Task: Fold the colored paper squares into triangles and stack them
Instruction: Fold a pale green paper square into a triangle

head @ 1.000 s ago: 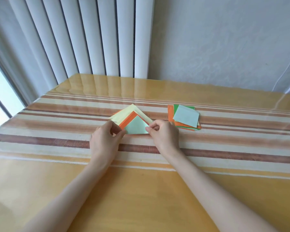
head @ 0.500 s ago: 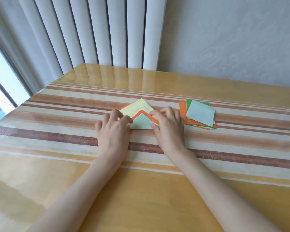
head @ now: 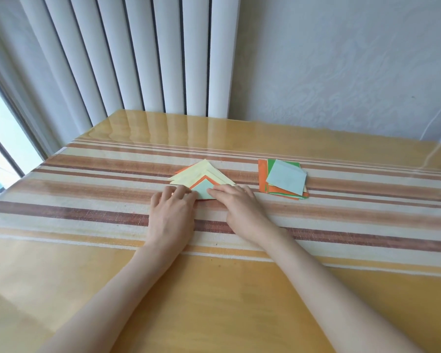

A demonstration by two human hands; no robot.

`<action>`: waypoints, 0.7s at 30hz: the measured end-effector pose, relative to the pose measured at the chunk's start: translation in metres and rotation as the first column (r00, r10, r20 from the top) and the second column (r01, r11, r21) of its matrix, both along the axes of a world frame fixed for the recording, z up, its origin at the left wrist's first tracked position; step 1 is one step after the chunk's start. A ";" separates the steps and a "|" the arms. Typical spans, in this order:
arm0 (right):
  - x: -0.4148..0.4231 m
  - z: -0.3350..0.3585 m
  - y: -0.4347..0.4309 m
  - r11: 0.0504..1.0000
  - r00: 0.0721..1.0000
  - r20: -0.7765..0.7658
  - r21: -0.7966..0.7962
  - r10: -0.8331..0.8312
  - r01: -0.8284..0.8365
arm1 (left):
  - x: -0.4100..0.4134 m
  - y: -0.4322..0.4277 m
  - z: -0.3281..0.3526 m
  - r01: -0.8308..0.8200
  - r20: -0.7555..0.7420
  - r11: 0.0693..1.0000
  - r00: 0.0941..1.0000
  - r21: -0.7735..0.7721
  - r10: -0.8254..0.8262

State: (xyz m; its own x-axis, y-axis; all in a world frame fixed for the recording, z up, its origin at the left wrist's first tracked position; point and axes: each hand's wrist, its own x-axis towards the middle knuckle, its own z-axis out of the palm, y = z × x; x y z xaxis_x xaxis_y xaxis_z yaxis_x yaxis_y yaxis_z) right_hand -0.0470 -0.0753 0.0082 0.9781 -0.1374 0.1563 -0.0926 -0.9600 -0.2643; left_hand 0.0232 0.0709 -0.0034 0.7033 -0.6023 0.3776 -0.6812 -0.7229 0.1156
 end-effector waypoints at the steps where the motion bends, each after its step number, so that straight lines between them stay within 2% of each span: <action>1: -0.007 0.000 -0.006 0.996 1.000 0.023 0.089 0.000 -0.002 | -0.002 0.001 0.001 -0.005 0.020 0.999 1.000 -0.039 0.006; 3: -0.025 0.000 -0.025 0.981 0.988 0.143 0.192 -0.051 0.023 | -0.007 0.000 0.003 0.002 0.070 0.995 0.998 -0.101 0.006; 6: -0.047 0.002 -0.064 0.963 0.912 0.319 0.159 -0.258 0.217 | -0.028 -0.010 0.004 0.096 0.110 0.986 0.991 -0.136 -0.081; 7: -0.052 0.003 -0.077 0.943 0.883 0.333 0.161 -0.331 0.292 | -0.037 -0.016 0.003 0.156 0.111 0.977 0.984 -0.144 -0.140; 9: -0.056 0.006 -0.099 0.908 0.870 0.261 0.145 -0.418 0.393 | -0.054 -0.027 0.001 0.260 0.038 0.954 0.966 -0.152 -0.257; 12: -0.053 0.002 -0.117 0.904 0.900 0.100 0.098 -0.425 0.416 | -0.066 -0.033 -0.005 0.362 -0.073 0.921 0.924 -0.142 -0.374; 14: -0.051 -0.002 -0.121 0.906 0.901 0.093 0.032 -0.424 0.423 | -0.066 -0.032 -0.009 0.387 -0.121 0.910 0.906 -0.150 -0.406; 18: -0.052 -0.012 -0.121 0.930 0.906 0.263 -0.072 -0.332 0.361 | -0.063 -0.031 -0.014 0.390 -0.141 0.904 0.899 -0.177 -0.415; 21: -0.060 -0.009 -0.118 0.924 0.851 0.459 -0.143 -0.255 0.354 | -0.062 -0.032 -0.014 0.405 -0.160 0.894 0.886 -0.191 -0.435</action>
State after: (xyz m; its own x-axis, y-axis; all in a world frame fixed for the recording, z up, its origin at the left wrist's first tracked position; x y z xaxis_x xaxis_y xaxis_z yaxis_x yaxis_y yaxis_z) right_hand -0.1070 -0.1932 -0.0009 0.7233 -0.3321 0.6054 -0.3165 -0.9387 -0.1368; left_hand -0.0390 0.0386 -0.0173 0.4645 -0.8054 0.3682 -0.8702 -0.3379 0.3586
